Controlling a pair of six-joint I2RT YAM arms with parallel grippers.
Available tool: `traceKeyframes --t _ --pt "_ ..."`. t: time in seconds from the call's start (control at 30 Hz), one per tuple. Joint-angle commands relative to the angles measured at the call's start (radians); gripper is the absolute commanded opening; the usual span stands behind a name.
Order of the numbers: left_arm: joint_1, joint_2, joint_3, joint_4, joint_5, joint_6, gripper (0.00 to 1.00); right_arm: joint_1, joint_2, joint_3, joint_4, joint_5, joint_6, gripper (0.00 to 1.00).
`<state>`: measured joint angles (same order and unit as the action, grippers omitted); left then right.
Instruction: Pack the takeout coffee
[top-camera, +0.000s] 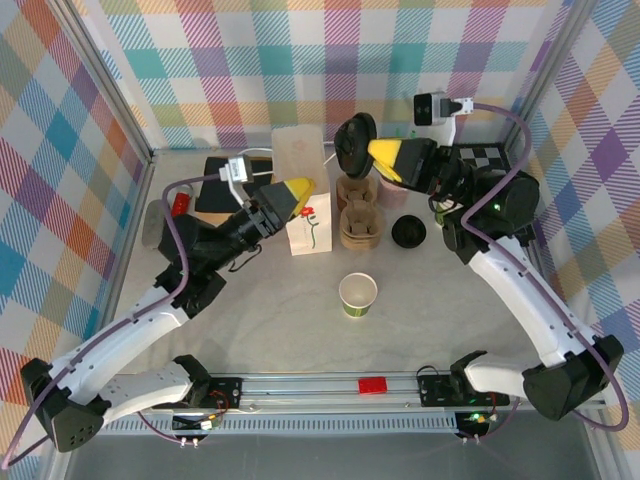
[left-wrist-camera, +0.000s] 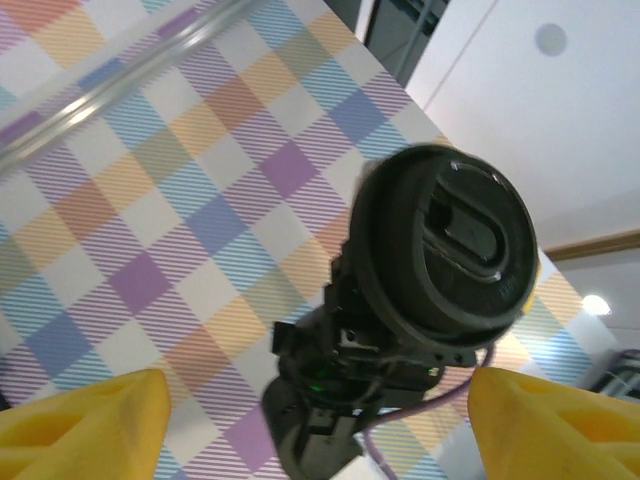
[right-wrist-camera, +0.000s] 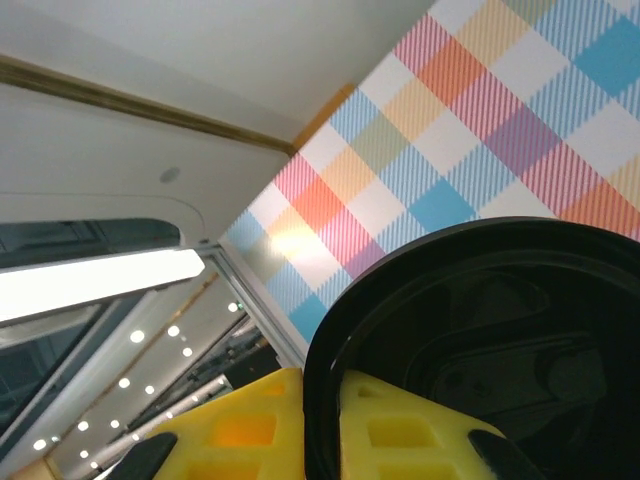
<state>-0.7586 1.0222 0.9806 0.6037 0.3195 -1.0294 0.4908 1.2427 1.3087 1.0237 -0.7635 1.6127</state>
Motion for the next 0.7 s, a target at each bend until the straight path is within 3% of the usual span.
traceKeyframes --t 0.0,0.67 --pt "-0.033 0.025 0.023 0.152 -0.028 -0.024 0.75 0.011 0.043 -0.011 0.204 0.092 0.09 0.13" --pt "-0.11 0.133 0.041 0.324 -0.109 -0.083 0.62 0.055 0.082 -0.084 0.351 0.176 0.109 0.12"
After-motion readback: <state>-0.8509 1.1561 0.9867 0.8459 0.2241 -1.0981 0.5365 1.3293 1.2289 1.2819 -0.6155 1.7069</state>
